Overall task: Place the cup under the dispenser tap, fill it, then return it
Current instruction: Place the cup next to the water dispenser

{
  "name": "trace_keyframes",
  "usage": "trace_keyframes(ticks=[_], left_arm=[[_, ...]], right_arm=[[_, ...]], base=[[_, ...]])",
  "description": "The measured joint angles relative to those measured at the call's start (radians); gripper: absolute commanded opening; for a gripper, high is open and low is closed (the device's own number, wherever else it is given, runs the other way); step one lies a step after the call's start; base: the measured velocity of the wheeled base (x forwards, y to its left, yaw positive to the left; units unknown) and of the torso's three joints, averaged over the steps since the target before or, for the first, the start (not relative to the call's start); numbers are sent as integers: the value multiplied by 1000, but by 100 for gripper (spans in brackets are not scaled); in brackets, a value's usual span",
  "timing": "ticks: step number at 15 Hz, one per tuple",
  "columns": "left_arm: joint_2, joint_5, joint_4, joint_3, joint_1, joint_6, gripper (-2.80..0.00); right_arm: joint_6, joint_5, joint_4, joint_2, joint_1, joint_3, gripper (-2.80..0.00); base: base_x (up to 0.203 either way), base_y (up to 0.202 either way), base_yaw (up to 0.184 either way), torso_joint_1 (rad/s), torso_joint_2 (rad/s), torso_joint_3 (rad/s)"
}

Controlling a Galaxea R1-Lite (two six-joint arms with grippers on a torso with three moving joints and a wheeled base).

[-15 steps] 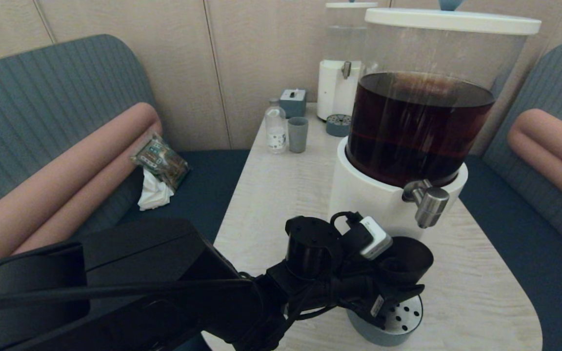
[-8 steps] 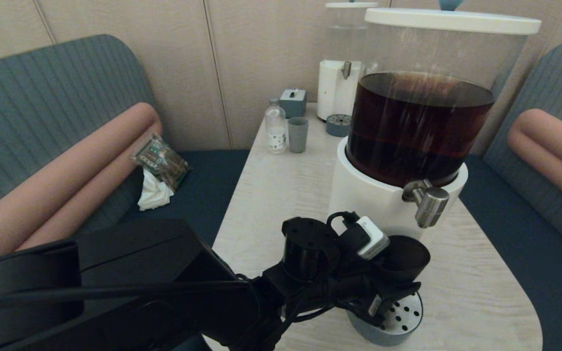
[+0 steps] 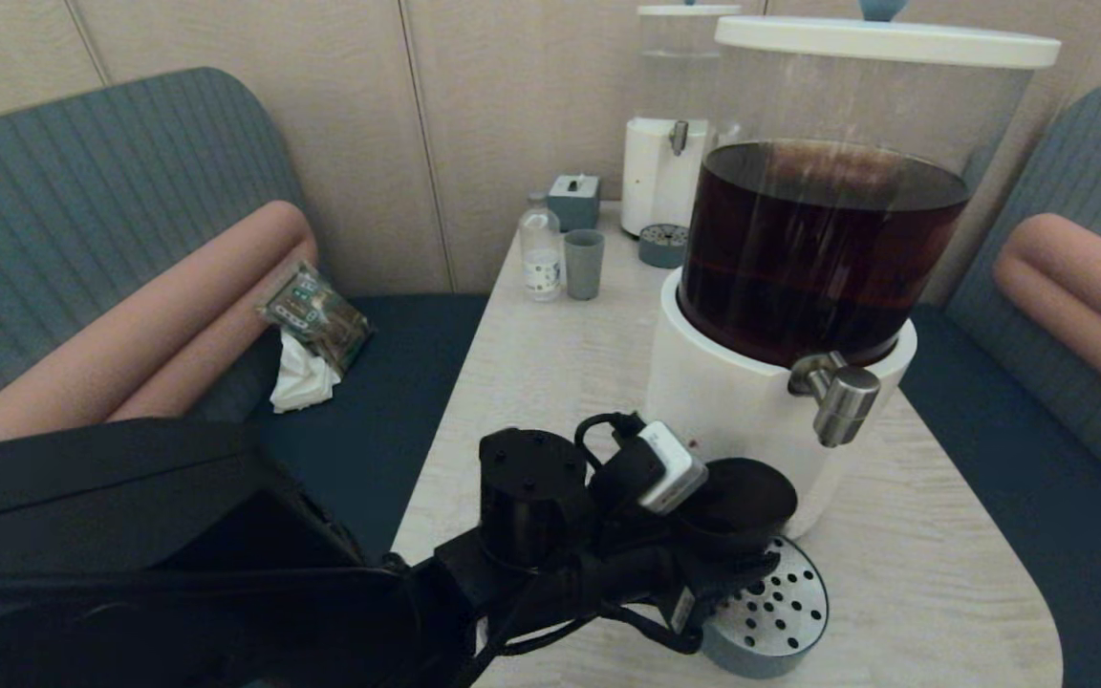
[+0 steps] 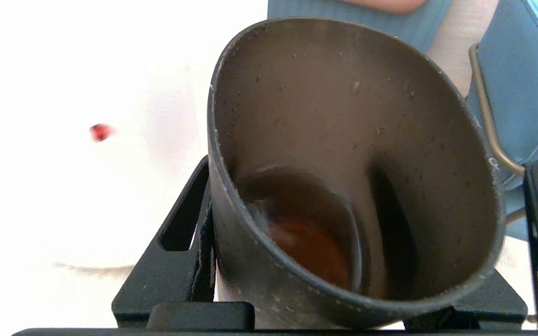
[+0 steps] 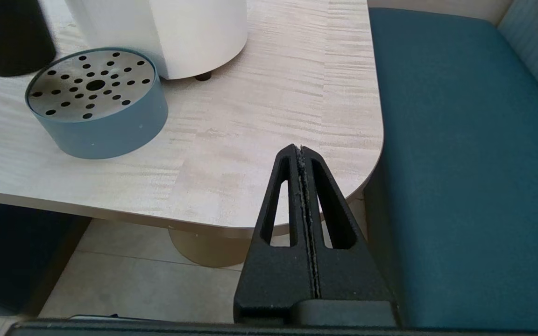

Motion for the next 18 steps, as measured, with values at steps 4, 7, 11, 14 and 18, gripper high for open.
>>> trace_keyframes(ticks=[4,7,11,14,18], left_arm=[[-70,48,-24,64,7,-6,-280],[-100,92,-73,101,12,-22,-280],[-131,195,-101,141,36,-25,-280],[-162,252,-113,172,68,-47,-280],[-209,272,-115,197,124,-64,-280]], right_arm=[[0,0,0,0,0,0,-280],[0,0,0,0,0,0,-280],[0,0,0,0,0,0,-280],[0,0,0,0,0,0,-280],[0,0,0,0,0,0,-280]], base=[[0,0,0,0,0,0],[0,0,0,0,0,0],[0,0,0,0,0,0],[0,0,0,0,0,0],[0,0,0,0,0,0]])
